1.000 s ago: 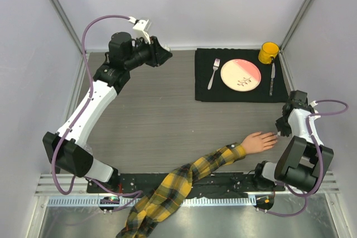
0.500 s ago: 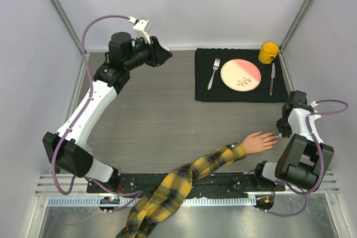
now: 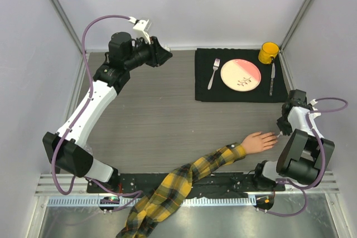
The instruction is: Paint the nails
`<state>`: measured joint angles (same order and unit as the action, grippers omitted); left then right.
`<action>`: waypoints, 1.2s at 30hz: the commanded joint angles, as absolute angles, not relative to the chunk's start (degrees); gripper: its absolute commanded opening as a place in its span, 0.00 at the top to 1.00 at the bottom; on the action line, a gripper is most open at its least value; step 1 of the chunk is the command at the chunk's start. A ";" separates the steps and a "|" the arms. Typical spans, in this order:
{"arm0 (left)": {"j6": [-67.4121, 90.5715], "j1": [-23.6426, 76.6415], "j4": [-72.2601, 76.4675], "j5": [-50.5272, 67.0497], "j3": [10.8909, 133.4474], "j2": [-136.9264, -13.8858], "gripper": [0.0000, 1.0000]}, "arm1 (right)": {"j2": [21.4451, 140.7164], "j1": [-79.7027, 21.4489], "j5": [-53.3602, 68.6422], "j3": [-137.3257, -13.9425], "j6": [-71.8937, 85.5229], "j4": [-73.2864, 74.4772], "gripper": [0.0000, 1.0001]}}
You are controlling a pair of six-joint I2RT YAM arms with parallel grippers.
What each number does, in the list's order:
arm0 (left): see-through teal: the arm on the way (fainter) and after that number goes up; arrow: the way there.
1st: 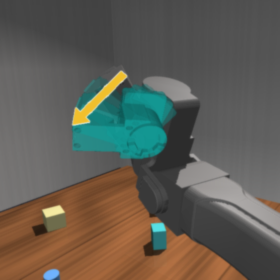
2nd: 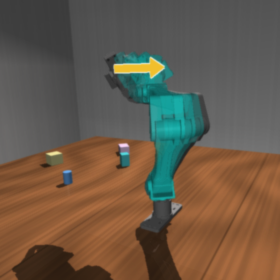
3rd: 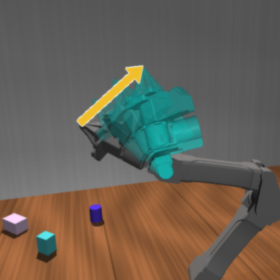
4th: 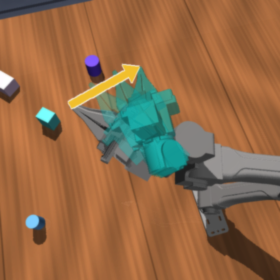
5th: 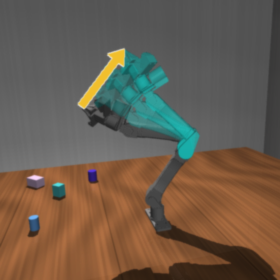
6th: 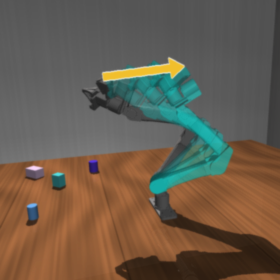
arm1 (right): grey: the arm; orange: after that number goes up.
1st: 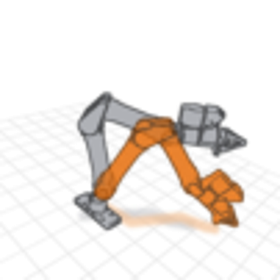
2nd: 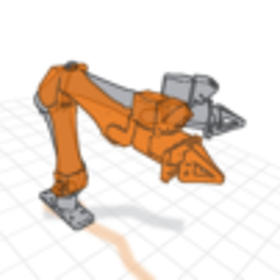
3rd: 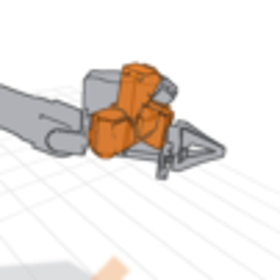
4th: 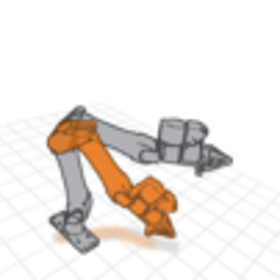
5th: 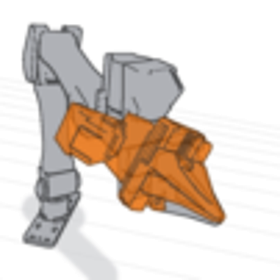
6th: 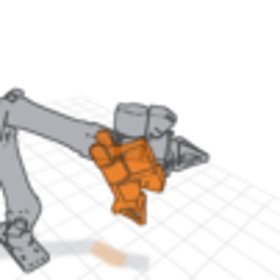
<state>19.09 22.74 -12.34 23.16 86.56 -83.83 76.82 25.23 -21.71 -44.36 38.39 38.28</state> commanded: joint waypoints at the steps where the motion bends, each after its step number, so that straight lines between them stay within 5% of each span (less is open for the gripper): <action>1: 18.63 22.50 -10.20 23.91 88.77 -82.27 1.00 | 78.13 25.14 -22.85 -46.76 37.09 34.90 1.00; 36: 19.34 22.76 -9.84 23.64 87.54 -81.12 1.00 | 76.11 24.43 -23.82 -45.79 37.36 39.46 1.00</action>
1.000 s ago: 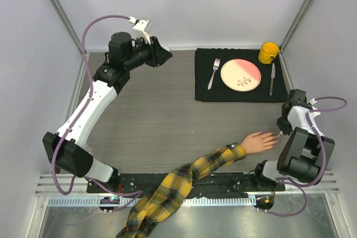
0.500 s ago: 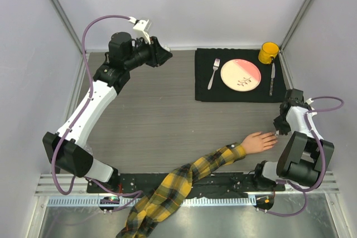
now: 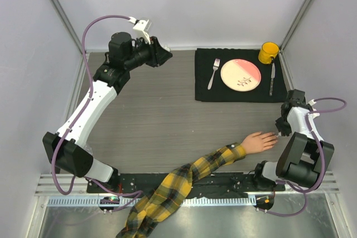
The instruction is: Paint the nails
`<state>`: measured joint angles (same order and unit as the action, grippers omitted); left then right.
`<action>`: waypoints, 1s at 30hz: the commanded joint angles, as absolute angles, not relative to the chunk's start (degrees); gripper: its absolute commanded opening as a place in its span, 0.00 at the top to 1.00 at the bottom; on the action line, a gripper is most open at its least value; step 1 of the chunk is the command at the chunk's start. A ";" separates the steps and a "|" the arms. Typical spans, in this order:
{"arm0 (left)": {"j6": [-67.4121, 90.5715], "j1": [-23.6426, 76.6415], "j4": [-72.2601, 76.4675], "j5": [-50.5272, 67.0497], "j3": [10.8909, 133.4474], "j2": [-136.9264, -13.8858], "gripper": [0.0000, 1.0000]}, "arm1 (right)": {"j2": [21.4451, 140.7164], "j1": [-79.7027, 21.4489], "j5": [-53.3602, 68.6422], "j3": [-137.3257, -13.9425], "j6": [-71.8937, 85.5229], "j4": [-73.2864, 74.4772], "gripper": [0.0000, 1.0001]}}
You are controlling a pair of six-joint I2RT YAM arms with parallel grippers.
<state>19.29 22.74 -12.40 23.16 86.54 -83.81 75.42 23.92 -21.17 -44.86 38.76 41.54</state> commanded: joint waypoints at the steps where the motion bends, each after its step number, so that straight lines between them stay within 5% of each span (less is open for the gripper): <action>1: 19.34 22.76 -9.84 23.64 87.54 -81.04 1.00 | 76.37 24.61 -23.82 -45.79 37.18 39.11 1.00; 30: 18.54 22.68 -10.02 23.73 86.57 -80.07 1.00 | 74.27 21.62 -20.92 -46.85 38.40 41.74 1.00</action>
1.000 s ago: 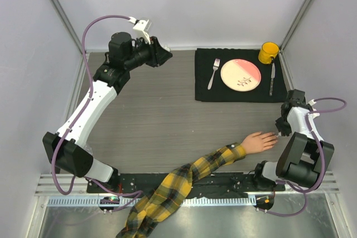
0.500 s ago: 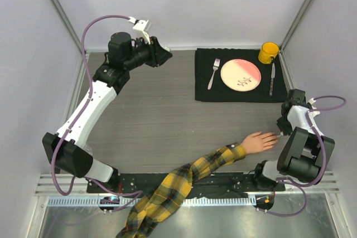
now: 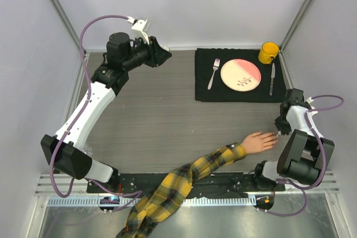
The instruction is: Paint the nails
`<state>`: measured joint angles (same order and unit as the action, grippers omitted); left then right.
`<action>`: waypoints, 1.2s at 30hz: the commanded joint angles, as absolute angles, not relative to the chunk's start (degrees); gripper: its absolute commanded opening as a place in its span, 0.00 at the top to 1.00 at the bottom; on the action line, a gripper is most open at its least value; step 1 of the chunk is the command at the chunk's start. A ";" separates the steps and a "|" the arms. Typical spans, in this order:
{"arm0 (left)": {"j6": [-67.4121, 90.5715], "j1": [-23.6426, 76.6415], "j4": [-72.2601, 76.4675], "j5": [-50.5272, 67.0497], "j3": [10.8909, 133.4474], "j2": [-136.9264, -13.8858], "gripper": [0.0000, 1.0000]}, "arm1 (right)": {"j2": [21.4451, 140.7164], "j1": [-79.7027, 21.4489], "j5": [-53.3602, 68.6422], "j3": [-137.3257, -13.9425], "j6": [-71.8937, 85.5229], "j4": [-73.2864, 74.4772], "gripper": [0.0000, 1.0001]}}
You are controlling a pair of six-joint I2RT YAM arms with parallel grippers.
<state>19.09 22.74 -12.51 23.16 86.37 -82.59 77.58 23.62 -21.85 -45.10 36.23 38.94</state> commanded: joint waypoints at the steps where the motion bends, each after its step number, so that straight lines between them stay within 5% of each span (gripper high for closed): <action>1: 18.63 22.76 -9.93 23.73 86.57 -80.07 1.00 | 73.92 21.19 -20.74 -46.58 39.28 42.10 1.00; 36: 17.93 22.76 -11.07 24.08 87.98 -80.68 1.00 | 77.87 25.40 -24.70 -45.09 34.98 35.86 1.00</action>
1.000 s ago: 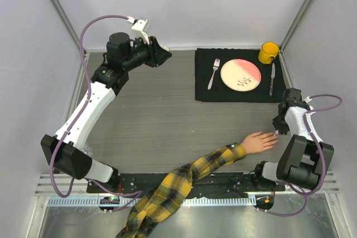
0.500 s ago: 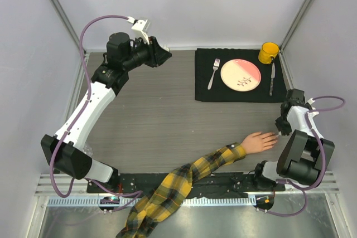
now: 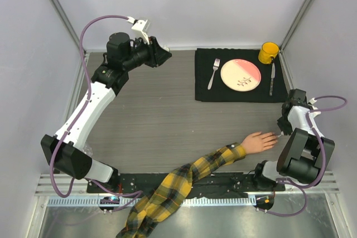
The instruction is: Paint the nails
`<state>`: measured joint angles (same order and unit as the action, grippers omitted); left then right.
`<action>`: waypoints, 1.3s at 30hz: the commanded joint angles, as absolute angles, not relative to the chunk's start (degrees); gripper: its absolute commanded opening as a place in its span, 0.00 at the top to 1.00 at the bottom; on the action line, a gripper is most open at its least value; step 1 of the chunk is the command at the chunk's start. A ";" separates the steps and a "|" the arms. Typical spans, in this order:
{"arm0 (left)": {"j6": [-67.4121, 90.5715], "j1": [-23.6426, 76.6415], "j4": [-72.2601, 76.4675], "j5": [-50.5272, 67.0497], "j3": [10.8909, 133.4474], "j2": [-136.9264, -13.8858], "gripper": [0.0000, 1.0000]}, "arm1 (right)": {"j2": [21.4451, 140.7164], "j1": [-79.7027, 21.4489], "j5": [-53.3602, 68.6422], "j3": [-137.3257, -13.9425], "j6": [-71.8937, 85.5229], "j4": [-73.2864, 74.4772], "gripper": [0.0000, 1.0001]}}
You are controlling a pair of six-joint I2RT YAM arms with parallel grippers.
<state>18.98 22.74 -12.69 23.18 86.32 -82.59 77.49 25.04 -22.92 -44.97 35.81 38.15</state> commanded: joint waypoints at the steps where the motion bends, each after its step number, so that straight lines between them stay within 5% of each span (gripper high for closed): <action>1: 17.93 22.76 -11.07 24.08 87.89 -80.68 1.00 | 77.87 25.40 -24.78 -45.00 34.98 35.69 1.00; 39: 18.72 23.12 -10.55 23.73 86.66 -79.63 1.00 | 74.71 25.05 -21.45 -43.24 36.48 38.85 1.00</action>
<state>19.09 22.92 -12.67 23.18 86.32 -82.00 74.50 24.36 -19.27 -43.27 37.23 40.32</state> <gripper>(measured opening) 0.294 0.222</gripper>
